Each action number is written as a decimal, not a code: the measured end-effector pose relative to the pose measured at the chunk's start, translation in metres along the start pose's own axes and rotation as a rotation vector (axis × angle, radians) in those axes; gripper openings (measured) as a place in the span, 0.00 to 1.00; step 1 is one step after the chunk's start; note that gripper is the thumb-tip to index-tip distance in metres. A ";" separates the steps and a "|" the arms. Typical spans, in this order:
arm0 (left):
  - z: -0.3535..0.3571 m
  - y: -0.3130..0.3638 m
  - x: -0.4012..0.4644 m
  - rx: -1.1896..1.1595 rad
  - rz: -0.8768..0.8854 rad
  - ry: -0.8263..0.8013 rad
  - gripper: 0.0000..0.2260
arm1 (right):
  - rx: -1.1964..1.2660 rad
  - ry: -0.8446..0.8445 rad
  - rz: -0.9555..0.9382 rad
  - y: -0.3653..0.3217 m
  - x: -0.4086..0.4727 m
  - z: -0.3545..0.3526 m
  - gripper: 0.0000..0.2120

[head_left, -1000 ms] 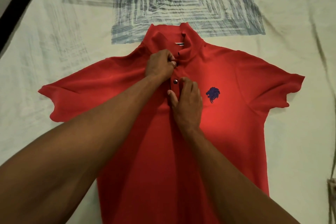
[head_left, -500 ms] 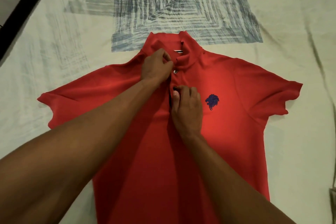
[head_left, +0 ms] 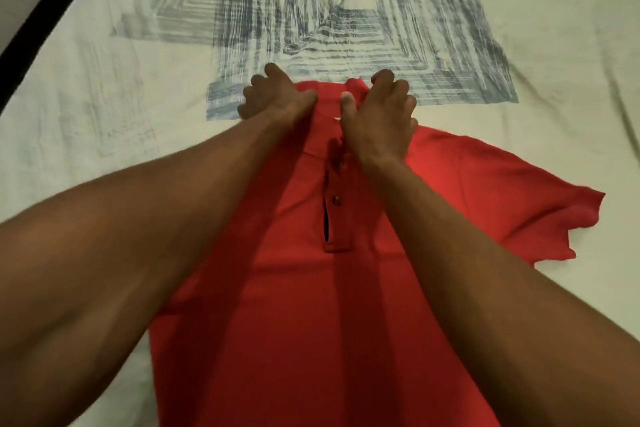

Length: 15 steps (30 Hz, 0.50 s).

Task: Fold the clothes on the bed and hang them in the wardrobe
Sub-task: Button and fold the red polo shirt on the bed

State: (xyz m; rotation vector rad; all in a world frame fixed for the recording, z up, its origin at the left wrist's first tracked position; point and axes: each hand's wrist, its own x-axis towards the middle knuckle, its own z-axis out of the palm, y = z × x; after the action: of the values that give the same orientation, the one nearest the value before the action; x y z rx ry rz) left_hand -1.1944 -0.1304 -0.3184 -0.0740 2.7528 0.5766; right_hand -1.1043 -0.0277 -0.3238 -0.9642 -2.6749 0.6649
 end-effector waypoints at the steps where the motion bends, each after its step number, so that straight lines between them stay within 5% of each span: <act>1: 0.000 0.001 0.003 -0.008 0.000 -0.003 0.27 | -0.039 -0.060 0.008 -0.003 0.010 0.002 0.26; 4: -0.006 0.000 0.013 -0.119 -0.001 -0.020 0.14 | -0.150 -0.187 0.030 -0.005 0.035 0.006 0.28; 11: -0.010 -0.009 0.029 -0.578 -0.132 -0.108 0.16 | -0.226 -0.134 -0.031 0.005 0.051 0.001 0.16; 15: -0.013 -0.006 0.029 -0.658 -0.171 -0.170 0.16 | -0.001 -0.093 0.114 0.006 0.061 -0.009 0.15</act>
State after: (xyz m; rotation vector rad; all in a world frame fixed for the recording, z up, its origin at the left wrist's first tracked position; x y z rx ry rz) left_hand -1.2251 -0.1409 -0.3189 -0.3858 2.2570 1.3379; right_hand -1.1443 0.0189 -0.3156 -1.1202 -2.7159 0.7489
